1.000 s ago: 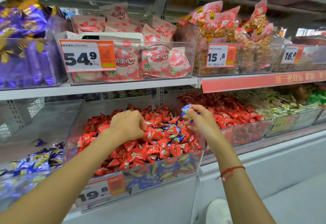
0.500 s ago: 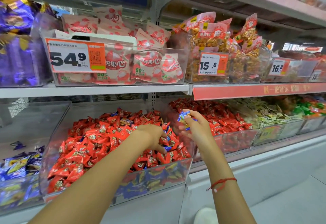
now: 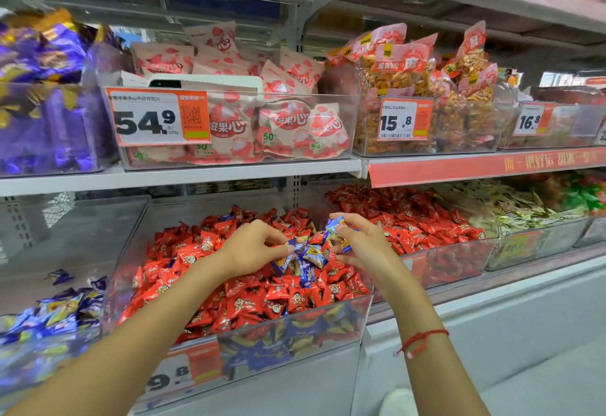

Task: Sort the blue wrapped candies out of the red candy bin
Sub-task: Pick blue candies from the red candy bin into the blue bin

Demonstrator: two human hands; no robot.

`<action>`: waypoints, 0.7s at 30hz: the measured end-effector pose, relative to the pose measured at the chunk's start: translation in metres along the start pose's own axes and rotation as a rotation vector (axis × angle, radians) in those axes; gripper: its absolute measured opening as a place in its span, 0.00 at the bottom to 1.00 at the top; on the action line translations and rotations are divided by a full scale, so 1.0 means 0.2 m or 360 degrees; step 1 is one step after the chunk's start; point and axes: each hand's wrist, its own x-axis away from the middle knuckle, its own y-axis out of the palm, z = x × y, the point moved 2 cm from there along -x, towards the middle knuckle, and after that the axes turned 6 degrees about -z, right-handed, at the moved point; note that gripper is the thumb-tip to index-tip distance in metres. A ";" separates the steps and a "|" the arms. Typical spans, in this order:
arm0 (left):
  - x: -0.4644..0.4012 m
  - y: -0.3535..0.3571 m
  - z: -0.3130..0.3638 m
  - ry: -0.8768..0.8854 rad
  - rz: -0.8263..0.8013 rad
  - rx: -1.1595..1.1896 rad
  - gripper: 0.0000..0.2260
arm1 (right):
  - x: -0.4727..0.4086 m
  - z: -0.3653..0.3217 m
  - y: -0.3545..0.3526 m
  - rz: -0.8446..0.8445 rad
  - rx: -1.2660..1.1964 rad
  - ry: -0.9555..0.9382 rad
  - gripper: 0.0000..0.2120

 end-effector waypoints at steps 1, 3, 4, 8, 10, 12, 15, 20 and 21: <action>0.01 -0.02 -0.01 0.0000 0.0049 0.0122 0.08 | 0.00 0.00 0.01 -0.0024 0.0009 -0.0002 0.12; 0.03 -0.05 -0.01 -0.0013 0.0123 0.0327 0.06 | 0.00 -0.01 0.04 -0.0068 0.0025 -0.0012 0.12; 0.04 -0.06 0.00 -0.0019 0.0152 0.0381 0.05 | 0.01 -0.01 0.06 -0.0080 0.0045 -0.0022 0.12; 0.06 -0.09 0.03 -0.0113 0.0220 0.0665 0.05 | 0.01 -0.02 0.15 -0.0117 -0.0034 -0.0008 0.11; 0.08 -0.10 0.05 -0.0214 0.0210 0.0740 0.08 | 0.02 -0.04 0.21 -0.0191 -0.0388 0.0078 0.13; 0.08 -0.11 0.05 -0.0154 0.0208 0.0573 0.12 | 0.03 -0.05 0.26 -0.0294 -0.0690 0.0141 0.15; 0.14 -0.13 0.05 -0.0048 0.0176 0.0353 0.14 | 0.02 -0.03 0.29 -0.0244 -0.0719 0.0160 0.15; 0.25 -0.24 -0.04 -0.0021 0.0115 0.0333 0.14 | 0.01 -0.02 0.33 -0.0238 -0.0754 0.0195 0.14; 0.26 -0.24 -0.06 0.0002 0.0068 0.0212 0.13 | 0.00 -0.03 0.34 -0.0241 -0.0659 0.0169 0.14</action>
